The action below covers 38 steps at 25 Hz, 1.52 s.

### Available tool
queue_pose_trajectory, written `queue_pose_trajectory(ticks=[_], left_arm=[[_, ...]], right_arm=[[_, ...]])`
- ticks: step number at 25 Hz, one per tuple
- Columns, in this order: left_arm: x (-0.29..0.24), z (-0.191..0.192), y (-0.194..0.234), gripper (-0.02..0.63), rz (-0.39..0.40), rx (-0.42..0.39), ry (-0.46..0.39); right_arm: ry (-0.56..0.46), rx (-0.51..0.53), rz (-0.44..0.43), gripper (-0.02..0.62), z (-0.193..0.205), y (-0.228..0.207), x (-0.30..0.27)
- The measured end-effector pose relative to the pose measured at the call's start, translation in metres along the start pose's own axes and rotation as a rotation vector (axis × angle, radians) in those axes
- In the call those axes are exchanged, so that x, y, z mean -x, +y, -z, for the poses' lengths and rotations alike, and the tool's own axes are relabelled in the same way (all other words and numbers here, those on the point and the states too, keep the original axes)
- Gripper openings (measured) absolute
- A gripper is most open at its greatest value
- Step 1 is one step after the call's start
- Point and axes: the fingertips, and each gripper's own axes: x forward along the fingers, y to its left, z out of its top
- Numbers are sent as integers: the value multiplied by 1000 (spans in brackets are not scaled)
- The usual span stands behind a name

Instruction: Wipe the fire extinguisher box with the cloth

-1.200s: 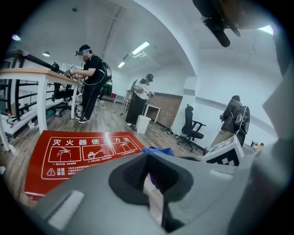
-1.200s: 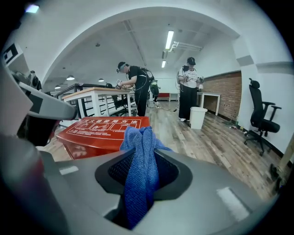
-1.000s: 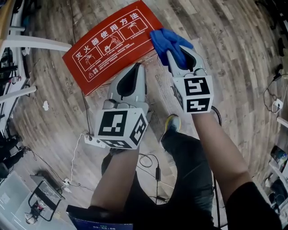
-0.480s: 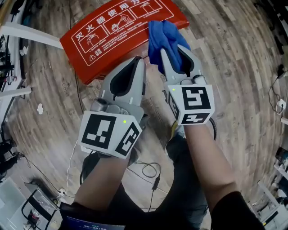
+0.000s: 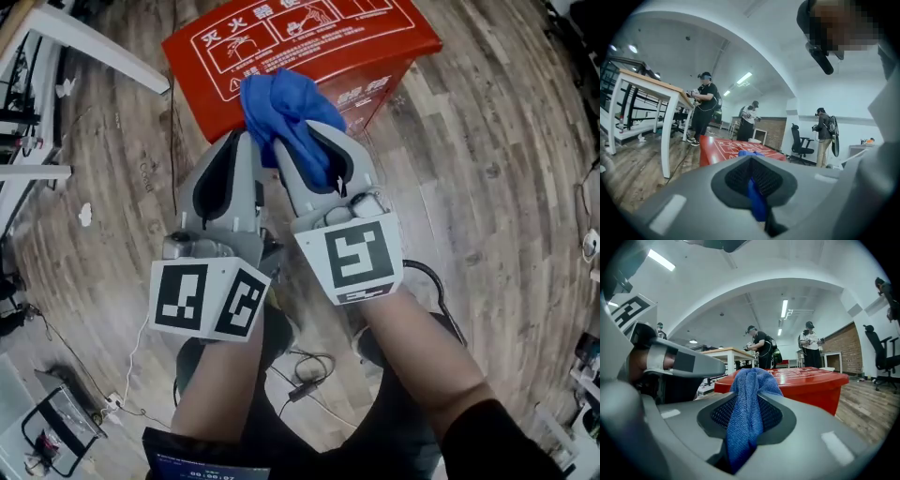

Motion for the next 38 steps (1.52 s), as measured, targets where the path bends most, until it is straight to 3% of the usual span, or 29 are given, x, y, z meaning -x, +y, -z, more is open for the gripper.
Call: queue_pose_trajectory(ticks=[7,11,18,25,32,38], left_arm=[[25,5,14,2,-75,-46,-39],[18,11,4,3,-33,-106,-21],[-6,16,-8,3,27,-123,-53],[-42,37,-38,3,82,-134,-56],[-87,70,-74,3,147,-167,-39],[-120,106,-106,3,199,-164,-14]], right_arm=[[-52,48,-137,128,13,36,-4],[-52,62,-202,129,26,46,-6],[-105,104,-207,129,40,25,-15],[-125,117,-154,129,59,-32,-11],[-126,113,6,129,78,-133,-1],[-167,103,89,129,85,-190,8]])
